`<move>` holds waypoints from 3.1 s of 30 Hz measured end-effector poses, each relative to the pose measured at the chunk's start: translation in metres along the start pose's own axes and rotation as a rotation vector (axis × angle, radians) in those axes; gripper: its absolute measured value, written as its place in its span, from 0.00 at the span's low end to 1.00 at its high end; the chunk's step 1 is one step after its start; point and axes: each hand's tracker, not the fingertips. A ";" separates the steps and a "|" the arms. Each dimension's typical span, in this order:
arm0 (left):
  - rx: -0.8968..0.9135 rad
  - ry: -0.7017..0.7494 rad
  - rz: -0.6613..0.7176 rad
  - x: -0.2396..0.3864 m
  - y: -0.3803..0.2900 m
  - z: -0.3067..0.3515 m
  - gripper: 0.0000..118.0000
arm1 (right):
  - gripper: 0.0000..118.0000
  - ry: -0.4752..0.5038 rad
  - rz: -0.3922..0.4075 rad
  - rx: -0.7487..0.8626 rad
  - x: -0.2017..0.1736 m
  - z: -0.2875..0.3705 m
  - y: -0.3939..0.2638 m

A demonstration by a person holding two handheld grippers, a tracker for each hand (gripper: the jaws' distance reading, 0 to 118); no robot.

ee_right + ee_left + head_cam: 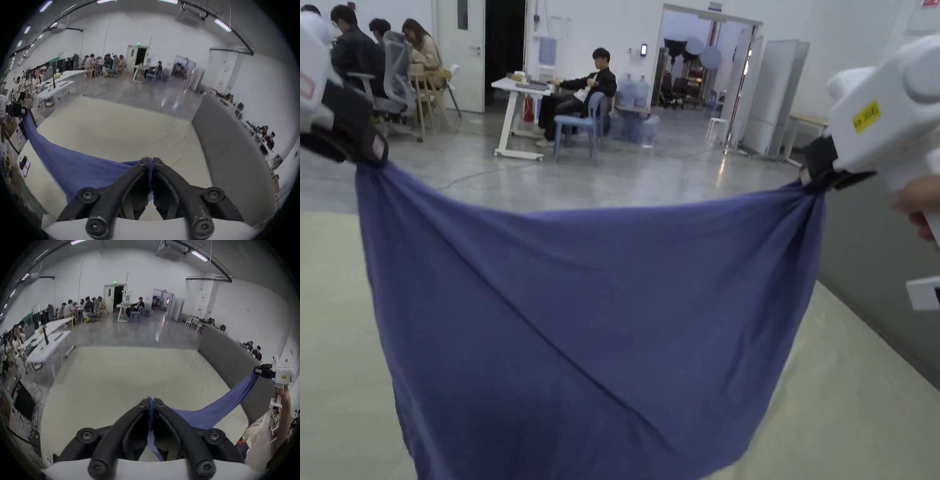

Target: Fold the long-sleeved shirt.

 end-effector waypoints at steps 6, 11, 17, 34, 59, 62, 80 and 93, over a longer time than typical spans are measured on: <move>0.180 0.038 0.000 0.010 0.118 0.008 0.00 | 0.00 -0.121 -0.031 0.100 0.024 0.002 0.107; 0.303 0.026 0.058 0.015 0.182 0.019 0.00 | 0.00 -0.172 -0.164 0.163 0.054 0.005 0.166; 0.386 0.052 0.042 0.026 0.219 0.022 0.00 | 0.00 -0.198 -0.200 0.244 0.069 0.004 0.195; 0.063 0.100 0.012 -0.011 0.114 -0.130 0.00 | 0.00 -0.126 -0.138 0.009 0.019 -0.161 0.081; -0.593 -0.039 0.029 -0.037 -0.345 -0.056 0.00 | 0.00 0.163 -0.090 -0.344 -0.064 -0.048 -0.385; -0.635 -0.051 0.014 -0.021 -0.390 -0.033 0.00 | 0.00 0.162 -0.116 -0.415 -0.076 -0.025 -0.443; -0.765 -0.052 0.044 -0.020 -0.525 -0.019 0.00 | 0.00 0.178 -0.164 -0.599 -0.106 -0.009 -0.592; -0.803 -0.019 0.050 -0.040 -0.552 -0.057 0.00 | 0.00 0.206 -0.218 -0.645 -0.102 -0.024 -0.597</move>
